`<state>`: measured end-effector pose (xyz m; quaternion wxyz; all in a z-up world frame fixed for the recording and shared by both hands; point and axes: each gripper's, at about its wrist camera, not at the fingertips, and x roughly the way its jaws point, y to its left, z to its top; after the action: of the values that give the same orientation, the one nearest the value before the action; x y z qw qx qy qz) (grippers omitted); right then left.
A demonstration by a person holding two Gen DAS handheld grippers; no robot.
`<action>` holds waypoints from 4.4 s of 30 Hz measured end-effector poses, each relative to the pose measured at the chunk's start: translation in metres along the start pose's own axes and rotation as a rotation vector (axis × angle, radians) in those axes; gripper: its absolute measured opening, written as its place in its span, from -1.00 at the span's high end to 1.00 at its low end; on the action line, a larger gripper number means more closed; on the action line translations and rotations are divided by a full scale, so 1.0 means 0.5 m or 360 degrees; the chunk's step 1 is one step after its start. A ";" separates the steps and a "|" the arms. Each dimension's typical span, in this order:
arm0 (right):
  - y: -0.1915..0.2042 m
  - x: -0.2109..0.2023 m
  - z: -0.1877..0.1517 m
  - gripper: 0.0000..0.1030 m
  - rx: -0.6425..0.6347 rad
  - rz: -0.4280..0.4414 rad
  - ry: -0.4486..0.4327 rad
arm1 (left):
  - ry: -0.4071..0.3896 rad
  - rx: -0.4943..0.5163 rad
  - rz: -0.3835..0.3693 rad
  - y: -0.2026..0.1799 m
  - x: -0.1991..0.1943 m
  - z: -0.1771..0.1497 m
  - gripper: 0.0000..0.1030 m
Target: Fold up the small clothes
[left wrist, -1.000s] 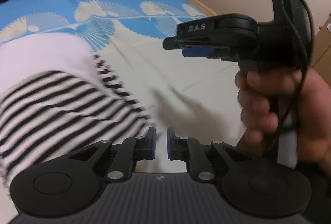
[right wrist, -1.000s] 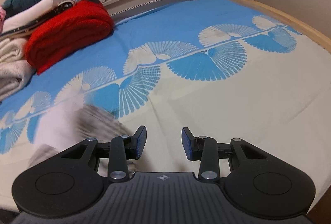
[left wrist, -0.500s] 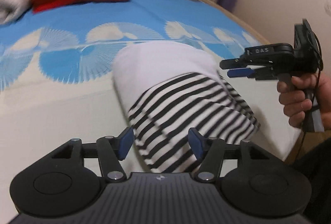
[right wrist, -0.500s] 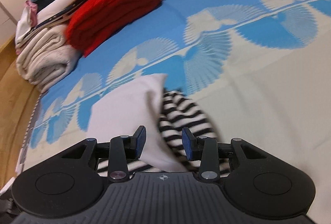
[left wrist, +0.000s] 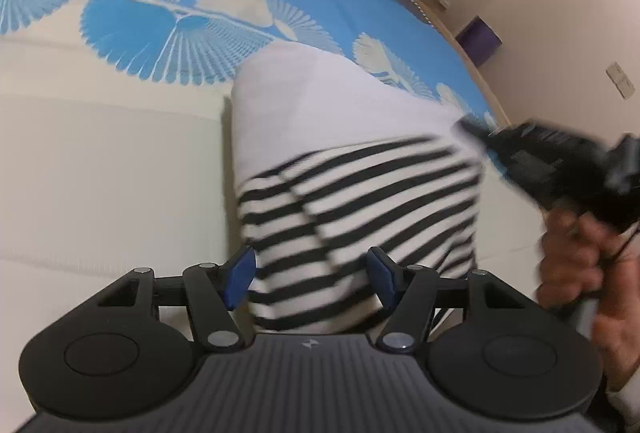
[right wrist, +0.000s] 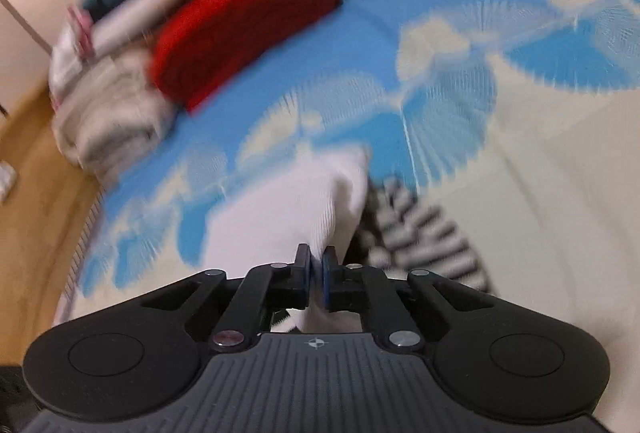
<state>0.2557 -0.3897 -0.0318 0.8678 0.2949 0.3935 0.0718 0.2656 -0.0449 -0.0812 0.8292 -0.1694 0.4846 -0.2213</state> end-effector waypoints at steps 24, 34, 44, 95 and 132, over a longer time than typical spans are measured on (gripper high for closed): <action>-0.068 -0.027 -0.038 0.20 0.0051 -0.0308 0.0178 | 0.0184 0.0133 -0.0007 -0.016 0.027 -0.028 -0.56; -0.113 -0.064 -0.119 0.20 -0.0084 -0.0186 0.0466 | 0.0249 0.0197 0.0002 -0.042 0.052 -0.040 -0.57; -0.118 -0.068 -0.148 0.93 -0.0252 -0.0304 0.0459 | 0.0313 0.0255 0.0112 -0.039 0.073 -0.053 -0.62; -0.044 0.080 -0.051 0.93 -0.0038 -0.0354 0.0176 | -0.0124 -0.0144 -0.0172 0.097 0.102 0.249 0.19; 0.140 0.022 -0.122 0.60 -0.0505 -0.0403 0.0149 | -0.0297 0.0458 0.0599 0.042 -0.253 0.030 -0.79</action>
<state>0.2264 -0.3010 -0.0305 0.8862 0.0991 0.4510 0.0369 0.2282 0.0410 0.0078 0.9125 0.0237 0.3924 -0.1131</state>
